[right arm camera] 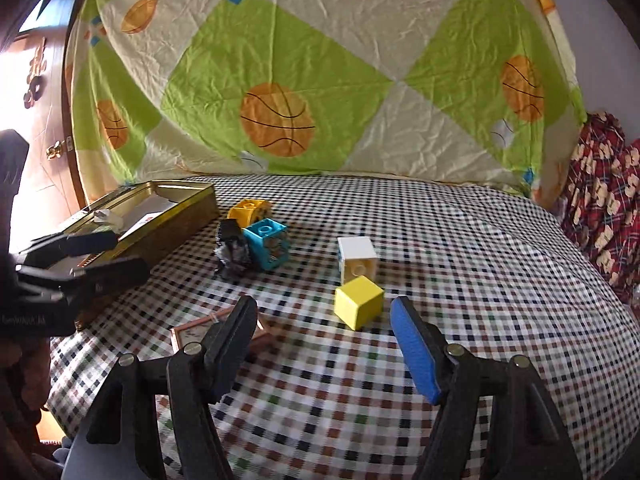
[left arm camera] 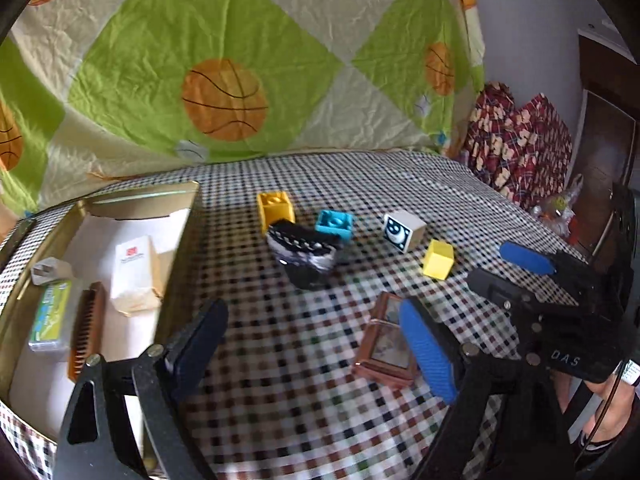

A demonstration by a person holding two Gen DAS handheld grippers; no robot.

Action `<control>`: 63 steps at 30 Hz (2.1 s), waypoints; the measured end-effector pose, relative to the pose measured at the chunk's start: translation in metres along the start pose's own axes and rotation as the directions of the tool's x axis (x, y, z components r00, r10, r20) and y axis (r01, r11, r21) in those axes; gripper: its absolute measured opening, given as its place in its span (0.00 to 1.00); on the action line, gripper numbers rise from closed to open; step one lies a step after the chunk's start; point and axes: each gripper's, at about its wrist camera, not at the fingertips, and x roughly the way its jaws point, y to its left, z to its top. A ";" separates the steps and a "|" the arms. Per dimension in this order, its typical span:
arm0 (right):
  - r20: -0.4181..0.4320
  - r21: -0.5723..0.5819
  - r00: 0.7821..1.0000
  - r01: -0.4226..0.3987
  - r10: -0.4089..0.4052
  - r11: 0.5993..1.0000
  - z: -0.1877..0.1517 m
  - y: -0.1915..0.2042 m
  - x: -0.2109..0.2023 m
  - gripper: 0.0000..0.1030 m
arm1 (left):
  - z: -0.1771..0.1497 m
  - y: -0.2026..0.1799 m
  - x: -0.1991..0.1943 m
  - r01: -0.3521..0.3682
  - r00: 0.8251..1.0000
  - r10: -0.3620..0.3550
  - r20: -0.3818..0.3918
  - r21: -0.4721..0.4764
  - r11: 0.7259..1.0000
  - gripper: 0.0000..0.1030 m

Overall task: Organize rigid objects
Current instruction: 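Move the left tool to the framed picture while the right tool approaches the yellow cube, then grasp the framed picture with the left tool while the right tool grasps the yellow cube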

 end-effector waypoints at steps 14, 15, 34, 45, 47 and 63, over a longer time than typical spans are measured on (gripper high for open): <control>-0.029 0.081 0.999 0.034 -0.032 0.996 -0.001 -0.027 0.012 0.73 | -0.007 -0.049 0.050 0.123 0.966 -0.090 -0.244 0.124 0.985 0.45; -0.037 0.083 0.999 0.034 -0.031 0.996 0.001 -0.027 0.014 0.73 | -0.008 -0.049 0.049 0.129 0.966 -0.097 -0.239 0.122 0.984 0.45; -0.296 0.037 0.955 0.037 -0.024 0.999 0.022 -0.010 0.087 0.57 | 0.008 0.001 0.045 0.053 0.988 -0.059 -0.144 -0.039 0.998 0.44; -0.278 0.012 0.961 -0.010 0.013 1.000 0.024 -0.004 0.083 0.39 | 0.010 0.002 0.024 -0.024 0.999 0.023 -0.024 -0.027 0.999 0.44; -0.256 0.004 0.967 -0.007 0.008 1.000 0.025 -0.003 0.081 0.39 | 0.010 0.001 0.021 -0.030 1.000 0.030 -0.007 -0.026 0.999 0.44; -0.082 -0.032 0.997 -0.019 0.016 0.999 0.030 0.007 0.051 0.39 | 0.010 0.003 0.000 -0.075 0.991 0.080 0.104 -0.049 0.996 0.44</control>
